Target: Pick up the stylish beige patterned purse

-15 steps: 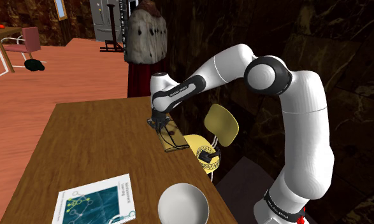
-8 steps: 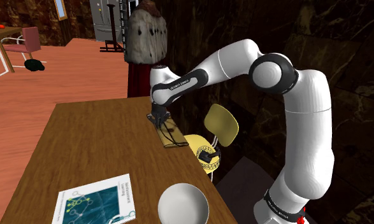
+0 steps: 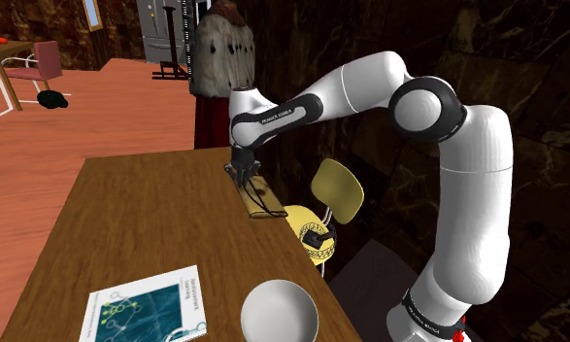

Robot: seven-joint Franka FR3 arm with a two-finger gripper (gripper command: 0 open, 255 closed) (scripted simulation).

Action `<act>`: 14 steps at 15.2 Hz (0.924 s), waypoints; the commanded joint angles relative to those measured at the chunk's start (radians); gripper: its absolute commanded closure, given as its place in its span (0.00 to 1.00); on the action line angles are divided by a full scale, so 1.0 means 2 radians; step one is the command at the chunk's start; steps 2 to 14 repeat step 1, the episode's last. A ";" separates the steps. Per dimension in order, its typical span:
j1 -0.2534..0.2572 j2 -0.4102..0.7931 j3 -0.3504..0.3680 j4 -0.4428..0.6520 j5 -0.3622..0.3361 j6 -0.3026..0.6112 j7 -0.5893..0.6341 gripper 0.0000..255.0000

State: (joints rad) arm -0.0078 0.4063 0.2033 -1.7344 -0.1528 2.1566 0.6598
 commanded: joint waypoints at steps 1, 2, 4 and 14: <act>0.000 -0.001 0.000 0.004 0.000 -0.005 0.000 1.00; 0.000 -0.001 0.000 0.004 0.000 -0.005 0.000 1.00; 0.000 -0.001 0.000 0.004 0.000 -0.005 0.000 1.00; 0.000 -0.001 0.000 0.004 0.000 -0.005 0.000 1.00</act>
